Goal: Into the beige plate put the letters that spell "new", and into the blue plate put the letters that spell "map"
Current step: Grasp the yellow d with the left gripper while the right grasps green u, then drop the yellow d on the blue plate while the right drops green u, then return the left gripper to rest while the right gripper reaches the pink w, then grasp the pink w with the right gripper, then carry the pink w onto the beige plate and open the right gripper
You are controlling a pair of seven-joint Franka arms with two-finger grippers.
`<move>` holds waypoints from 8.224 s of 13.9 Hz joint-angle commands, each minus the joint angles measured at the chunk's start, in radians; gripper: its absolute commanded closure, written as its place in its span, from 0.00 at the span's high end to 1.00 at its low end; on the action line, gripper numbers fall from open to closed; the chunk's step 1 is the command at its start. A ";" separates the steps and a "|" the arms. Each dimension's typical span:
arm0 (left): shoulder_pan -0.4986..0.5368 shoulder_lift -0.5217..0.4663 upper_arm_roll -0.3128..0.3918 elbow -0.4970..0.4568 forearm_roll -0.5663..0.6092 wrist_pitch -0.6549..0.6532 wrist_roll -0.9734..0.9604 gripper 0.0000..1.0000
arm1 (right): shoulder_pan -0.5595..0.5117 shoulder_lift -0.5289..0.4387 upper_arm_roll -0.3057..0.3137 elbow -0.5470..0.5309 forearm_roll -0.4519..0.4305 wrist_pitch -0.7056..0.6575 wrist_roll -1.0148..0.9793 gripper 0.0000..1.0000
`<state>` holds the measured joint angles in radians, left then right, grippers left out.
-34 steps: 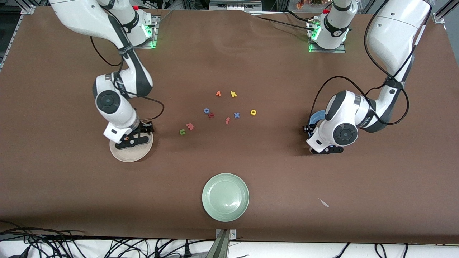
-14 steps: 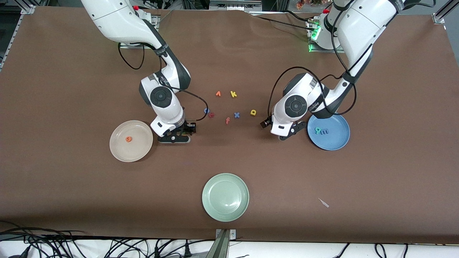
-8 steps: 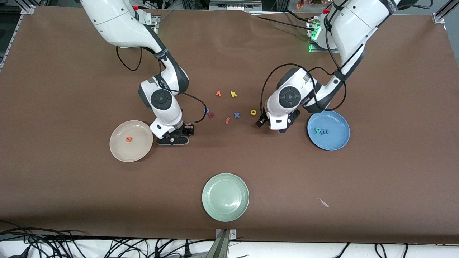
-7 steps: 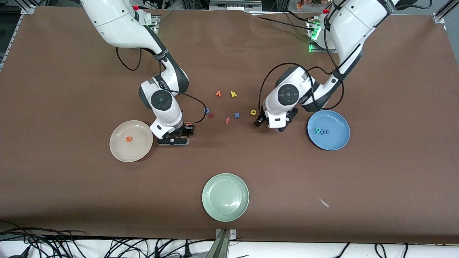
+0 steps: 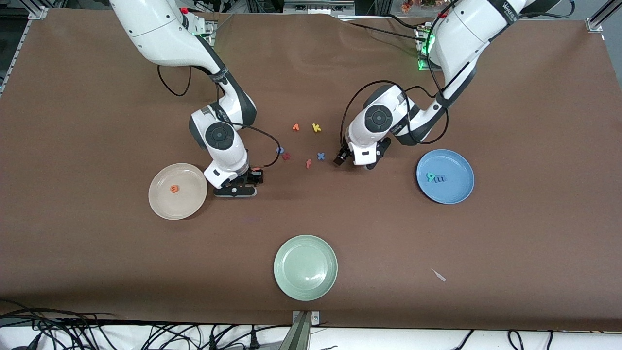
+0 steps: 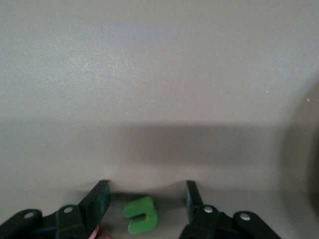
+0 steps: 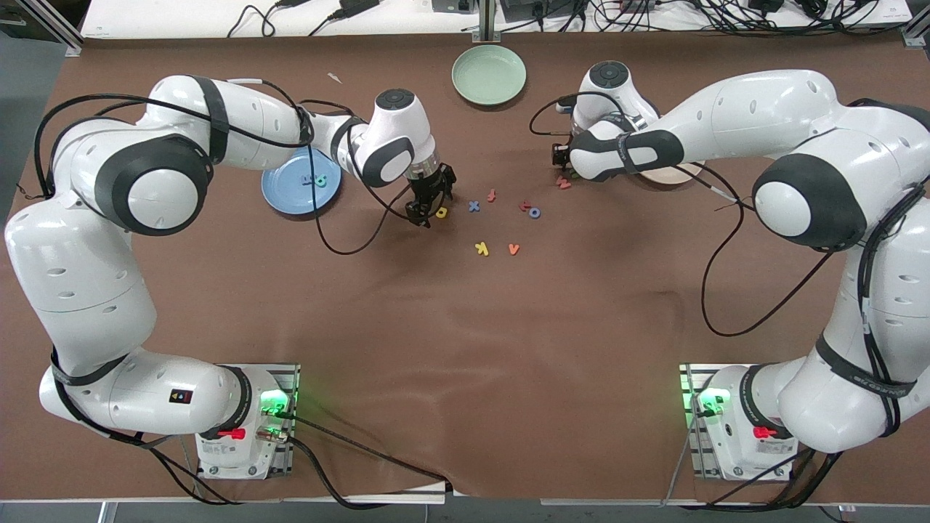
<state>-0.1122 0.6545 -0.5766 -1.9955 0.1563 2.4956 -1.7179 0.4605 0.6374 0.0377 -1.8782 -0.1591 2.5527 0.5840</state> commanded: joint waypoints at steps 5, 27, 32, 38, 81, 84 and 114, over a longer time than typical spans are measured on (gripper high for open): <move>-0.006 0.005 0.011 -0.006 0.000 0.014 -0.011 0.28 | 0.004 -0.053 0.005 -0.087 -0.016 0.014 0.020 0.68; 0.412 -0.135 0.018 0.201 0.135 -0.633 0.953 0.13 | 0.013 -0.131 -0.083 -0.040 -0.017 -0.142 -0.211 0.14; 0.568 -0.032 0.018 0.199 0.163 -0.580 1.156 0.18 | 0.001 -0.183 -0.246 -0.100 0.003 -0.171 -0.580 0.14; 0.557 -0.048 -0.023 0.218 0.161 -0.606 1.224 1.00 | -0.025 -0.203 -0.256 -0.236 0.087 0.004 -0.625 0.73; 0.065 -0.662 0.518 0.274 -0.184 -0.853 1.799 1.00 | 0.032 -0.104 0.027 -0.288 0.066 0.388 -0.619 0.25; 0.065 -0.659 0.521 0.277 -0.184 -0.856 1.801 1.00 | -0.002 -0.111 0.027 -0.266 0.064 0.354 -0.644 0.16; 0.071 -0.659 0.521 0.277 -0.184 -0.865 1.798 1.00 | -0.178 -0.254 -0.024 0.188 0.177 -0.523 -0.692 0.71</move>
<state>-0.0466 -0.0056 -0.0528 -1.7331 -0.0152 1.6474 0.0659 0.2825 0.4037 -0.0006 -1.7236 0.0014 2.0792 -0.1826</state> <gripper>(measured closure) 0.000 0.286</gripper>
